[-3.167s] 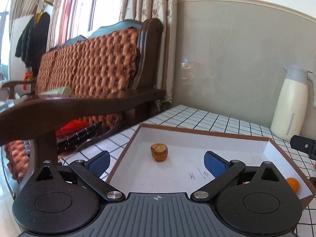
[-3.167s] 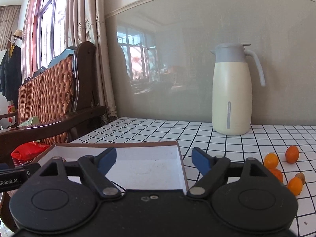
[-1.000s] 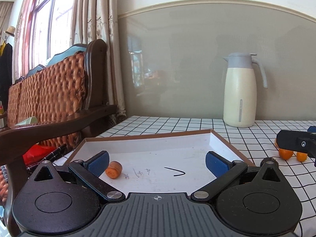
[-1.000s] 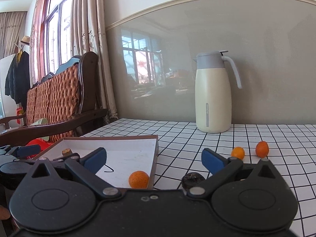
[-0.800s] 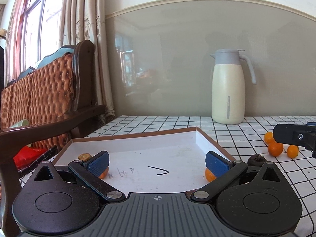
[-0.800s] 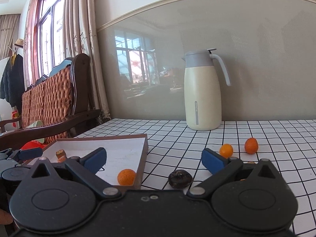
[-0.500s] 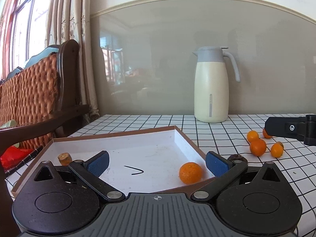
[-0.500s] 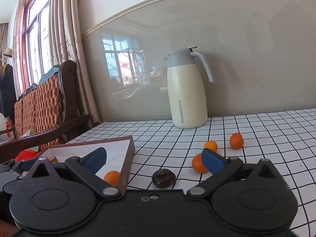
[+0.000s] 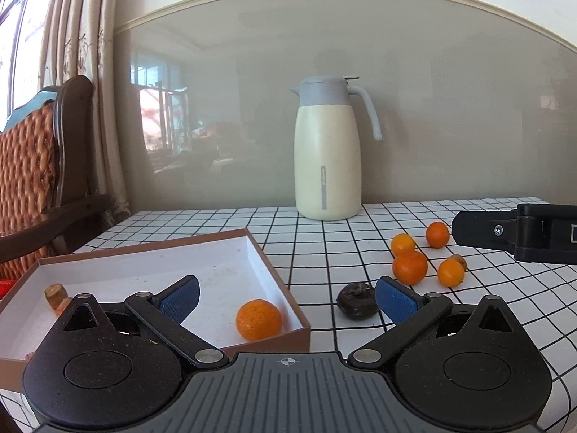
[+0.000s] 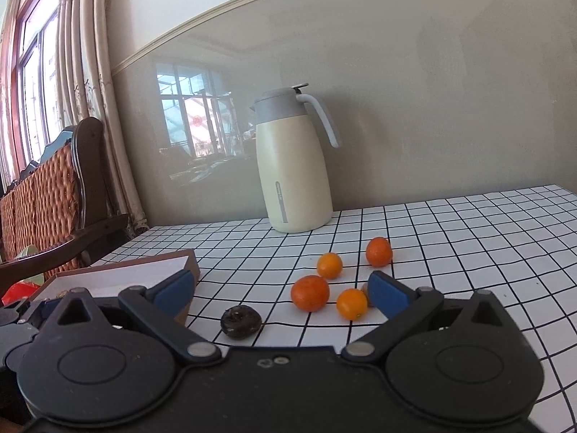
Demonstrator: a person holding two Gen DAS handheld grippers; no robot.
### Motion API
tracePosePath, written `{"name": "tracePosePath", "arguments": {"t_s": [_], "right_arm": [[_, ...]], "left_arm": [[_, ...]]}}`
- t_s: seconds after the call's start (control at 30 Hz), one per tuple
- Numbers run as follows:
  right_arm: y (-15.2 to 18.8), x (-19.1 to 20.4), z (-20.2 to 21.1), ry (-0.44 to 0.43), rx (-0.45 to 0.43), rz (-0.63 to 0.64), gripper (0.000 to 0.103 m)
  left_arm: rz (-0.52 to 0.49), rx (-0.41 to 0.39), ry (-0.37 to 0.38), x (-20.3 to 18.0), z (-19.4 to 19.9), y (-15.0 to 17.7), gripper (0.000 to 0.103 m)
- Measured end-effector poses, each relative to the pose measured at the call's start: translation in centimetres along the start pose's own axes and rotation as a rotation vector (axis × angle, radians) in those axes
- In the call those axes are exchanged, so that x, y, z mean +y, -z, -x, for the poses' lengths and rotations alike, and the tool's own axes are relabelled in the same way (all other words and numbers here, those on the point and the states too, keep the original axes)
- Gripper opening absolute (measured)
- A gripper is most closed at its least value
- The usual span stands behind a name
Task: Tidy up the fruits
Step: 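Move both open tools from the box toward the fruits on the table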
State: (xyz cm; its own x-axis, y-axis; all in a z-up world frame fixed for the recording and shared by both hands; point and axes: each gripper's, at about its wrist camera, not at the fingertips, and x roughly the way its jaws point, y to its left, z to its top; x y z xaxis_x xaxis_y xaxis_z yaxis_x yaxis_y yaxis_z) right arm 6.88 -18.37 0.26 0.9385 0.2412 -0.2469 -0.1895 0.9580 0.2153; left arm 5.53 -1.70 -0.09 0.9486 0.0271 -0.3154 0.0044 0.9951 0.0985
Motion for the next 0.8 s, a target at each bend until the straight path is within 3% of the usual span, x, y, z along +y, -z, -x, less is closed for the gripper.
{"name": "tracePosePath", "arguments": {"t_s": [0.53,0.67,0.7,0.73,0.8], "right_arm": [[0.3,-4.1,-0.2,0.105,0.030,-0.061,0.096],[0.3,-5.2,-0.8,0.131,0.056,-0.080,0.089],[0.3,-5.4,-1.0,0.132,0.065,-0.088,0.087],[0.3,-5.6,-1.2,0.134,0.073,-0.096,0.086],[0.3,-5.9,-1.6,0.146,0.089,-0.105,0.081]], "left_arm": [[-0.021,0.045,0.082,-4.2,-2.1,0.0,0.102],[-0.011,0.070,0.092,-5.1,-3.2,0.0,0.102],[-0.006,0.078,0.096,-5.2,-3.5,0.0,0.099],[-0.004,0.087,0.099,-5.4,-3.8,0.0,0.090],[0.003,0.110,0.103,-5.6,-4.5,0.1,0.087]]}}
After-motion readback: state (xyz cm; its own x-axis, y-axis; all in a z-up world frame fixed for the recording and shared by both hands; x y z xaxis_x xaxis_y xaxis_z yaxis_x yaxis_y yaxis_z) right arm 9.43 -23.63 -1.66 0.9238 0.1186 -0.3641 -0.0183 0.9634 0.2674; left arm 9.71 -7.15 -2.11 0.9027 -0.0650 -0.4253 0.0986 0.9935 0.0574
